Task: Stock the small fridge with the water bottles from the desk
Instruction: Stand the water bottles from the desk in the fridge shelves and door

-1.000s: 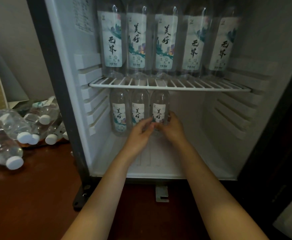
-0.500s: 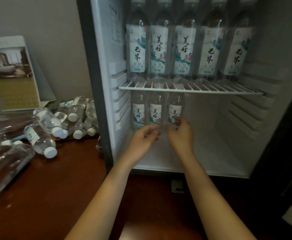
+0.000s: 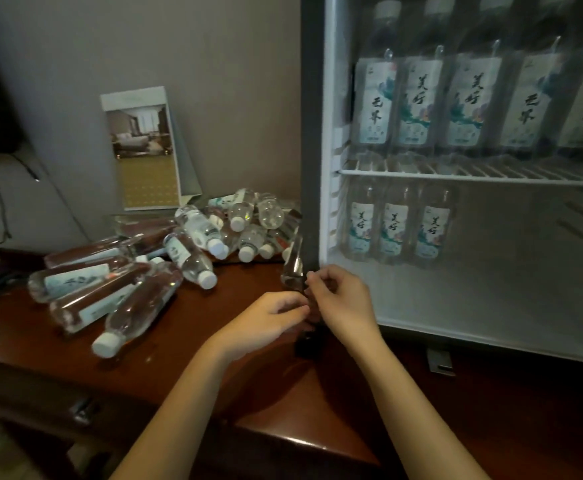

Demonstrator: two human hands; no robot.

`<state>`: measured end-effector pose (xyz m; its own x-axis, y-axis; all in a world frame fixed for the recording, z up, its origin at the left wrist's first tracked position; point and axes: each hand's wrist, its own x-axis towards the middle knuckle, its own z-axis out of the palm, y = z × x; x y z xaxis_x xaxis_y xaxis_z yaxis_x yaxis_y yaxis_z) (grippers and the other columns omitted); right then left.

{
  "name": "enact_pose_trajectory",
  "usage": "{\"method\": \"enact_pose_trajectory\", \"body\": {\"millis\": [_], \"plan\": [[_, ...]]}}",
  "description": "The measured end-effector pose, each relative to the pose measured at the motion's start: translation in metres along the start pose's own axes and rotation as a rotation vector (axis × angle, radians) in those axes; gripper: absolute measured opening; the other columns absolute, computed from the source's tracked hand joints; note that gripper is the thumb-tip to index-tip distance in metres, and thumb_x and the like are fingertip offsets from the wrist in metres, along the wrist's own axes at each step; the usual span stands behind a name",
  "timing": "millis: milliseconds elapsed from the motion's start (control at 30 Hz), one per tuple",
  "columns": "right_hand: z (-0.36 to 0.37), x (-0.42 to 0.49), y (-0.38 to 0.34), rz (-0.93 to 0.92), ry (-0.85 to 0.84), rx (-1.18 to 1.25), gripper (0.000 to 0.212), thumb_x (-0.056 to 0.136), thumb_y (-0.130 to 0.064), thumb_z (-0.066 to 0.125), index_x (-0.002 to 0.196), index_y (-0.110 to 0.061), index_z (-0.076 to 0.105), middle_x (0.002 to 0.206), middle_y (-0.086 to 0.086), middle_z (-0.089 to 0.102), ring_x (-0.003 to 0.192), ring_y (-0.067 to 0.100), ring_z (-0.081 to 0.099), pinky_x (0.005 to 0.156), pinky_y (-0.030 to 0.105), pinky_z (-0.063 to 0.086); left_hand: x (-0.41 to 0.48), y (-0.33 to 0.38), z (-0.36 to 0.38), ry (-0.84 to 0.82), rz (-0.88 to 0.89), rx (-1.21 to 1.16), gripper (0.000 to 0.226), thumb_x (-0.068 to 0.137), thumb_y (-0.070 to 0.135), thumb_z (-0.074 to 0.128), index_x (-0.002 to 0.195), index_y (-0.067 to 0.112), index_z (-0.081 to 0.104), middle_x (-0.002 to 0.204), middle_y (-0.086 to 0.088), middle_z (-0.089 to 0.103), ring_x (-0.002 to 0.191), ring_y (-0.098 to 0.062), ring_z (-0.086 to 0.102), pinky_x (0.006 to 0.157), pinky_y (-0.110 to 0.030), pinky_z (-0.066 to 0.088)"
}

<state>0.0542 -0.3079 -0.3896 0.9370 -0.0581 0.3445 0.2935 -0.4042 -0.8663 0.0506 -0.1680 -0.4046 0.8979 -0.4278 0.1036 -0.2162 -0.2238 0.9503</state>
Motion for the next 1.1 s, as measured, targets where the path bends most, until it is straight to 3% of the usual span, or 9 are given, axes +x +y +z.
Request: {"method": "enact_pose_trajectory", "body": {"millis": [100, 200, 300, 367, 467, 567, 767, 1000, 1100], "plan": [[0.025, -0.003, -0.005, -0.034, -0.066, -0.037, 0.019, 0.089, -0.025, 0.058, 0.075, -0.016, 0.066, 0.072, -0.004, 0.065, 0.071, 0.009, 0.058, 0.064, 0.022, 0.039, -0.014, -0.018, -0.025, 0.132, -0.023, -0.002, 0.019, 0.095, 0.013, 0.049, 0.096, 0.016, 0.068, 0.091, 0.001, 0.070, 0.088, -0.012, 0.066, 0.079, -0.021, 0.052], [0.051, 0.002, -0.007, -0.036, -0.129, -0.036, 0.020, 0.089, -0.025, 0.058, 0.080, -0.011, 0.069, 0.077, 0.001, 0.069, 0.075, 0.012, 0.060, 0.065, 0.023, 0.040, -0.020, -0.036, -0.045, 0.400, -0.011, -0.015, 0.024, 0.094, 0.006, 0.049, 0.091, 0.021, 0.067, 0.084, 0.005, 0.070, 0.080, -0.012, 0.066, 0.069, -0.015, 0.051], [0.080, 0.013, -0.007, -0.028, -0.187, -0.068, 0.018, 0.089, -0.026, 0.058, 0.079, -0.014, 0.068, 0.079, 0.001, 0.070, 0.075, 0.012, 0.060, 0.058, 0.019, 0.033, -0.021, -0.058, -0.063, 0.697, -0.029, 0.068, 0.028, 0.092, -0.001, 0.048, 0.090, 0.021, 0.064, 0.088, -0.001, 0.066, 0.083, -0.017, 0.063, 0.081, -0.031, 0.053], [0.101, 0.026, -0.007, -0.015, -0.228, -0.102, 0.016, 0.088, -0.026, 0.057, 0.081, -0.016, 0.067, 0.084, 0.002, 0.070, 0.081, 0.015, 0.061, 0.063, 0.020, 0.036, -0.022, -0.067, -0.071, 0.813, -0.045, 0.121, 0.025, 0.091, 0.000, 0.048, 0.096, 0.020, 0.063, 0.090, -0.001, 0.065, 0.088, -0.018, 0.064, 0.085, -0.038, 0.052], [0.134, 0.049, -0.008, 0.001, -0.282, -0.178, 0.015, 0.087, -0.025, 0.056, 0.095, -0.018, 0.067, 0.100, 0.005, 0.069, 0.098, 0.020, 0.061, 0.075, 0.024, 0.040, -0.025, -0.073, -0.078, 0.939, 0.018, 0.264, 0.027, 0.089, 0.003, 0.050, 0.102, 0.025, 0.060, 0.092, 0.007, 0.064, 0.090, -0.012, 0.062, 0.074, -0.021, 0.047], [0.163, 0.068, -0.008, 0.028, -0.344, -0.222, 0.028, 0.088, -0.028, 0.056, 0.112, -0.015, 0.061, 0.112, 0.007, 0.066, 0.108, 0.024, 0.058, 0.082, 0.028, 0.042, -0.025, -0.073, -0.080, 1.080, 0.032, 0.359, 0.030, 0.086, -0.001, 0.050, 0.108, 0.018, 0.059, 0.098, 0.004, 0.059, 0.092, -0.013, 0.057, 0.077, -0.024, 0.041], [0.201, 0.080, -0.003, 0.072, -0.374, -0.224, 0.044, 0.087, -0.039, 0.059, 0.119, -0.010, 0.049, 0.115, 0.011, 0.063, 0.108, 0.029, 0.058, 0.084, 0.036, 0.045, -0.024, -0.073, -0.082, 1.138, -0.120, 0.302, 0.038, 0.085, -0.001, 0.048, 0.121, 0.013, 0.050, 0.107, 0.003, 0.046, 0.074, 0.005, 0.046, 0.072, -0.021, 0.034], [0.202, 0.075, 0.000, 0.099, -0.278, -0.224, 0.041, 0.083, -0.030, 0.061, 0.119, -0.015, 0.052, 0.114, 0.009, 0.065, 0.106, 0.027, 0.059, 0.074, 0.029, 0.042, -0.023, -0.074, -0.082, 1.112, -0.167, 0.287, 0.039, 0.084, 0.001, 0.049, 0.121, 0.014, 0.048, 0.112, 0.000, 0.049, 0.080, -0.008, 0.052, 0.073, -0.022, 0.036], [0.188, 0.065, 0.002, 0.105, -0.267, -0.216, 0.045, 0.079, -0.036, 0.066, 0.118, -0.019, 0.053, 0.111, 0.006, 0.066, 0.104, 0.026, 0.060, 0.072, 0.028, 0.042, -0.024, -0.075, -0.081, 1.108, -0.167, 0.307, 0.039, 0.084, 0.001, 0.050, 0.121, 0.014, 0.048, 0.113, -0.002, 0.050, 0.086, -0.012, 0.054, 0.074, -0.023, 0.036]]}}
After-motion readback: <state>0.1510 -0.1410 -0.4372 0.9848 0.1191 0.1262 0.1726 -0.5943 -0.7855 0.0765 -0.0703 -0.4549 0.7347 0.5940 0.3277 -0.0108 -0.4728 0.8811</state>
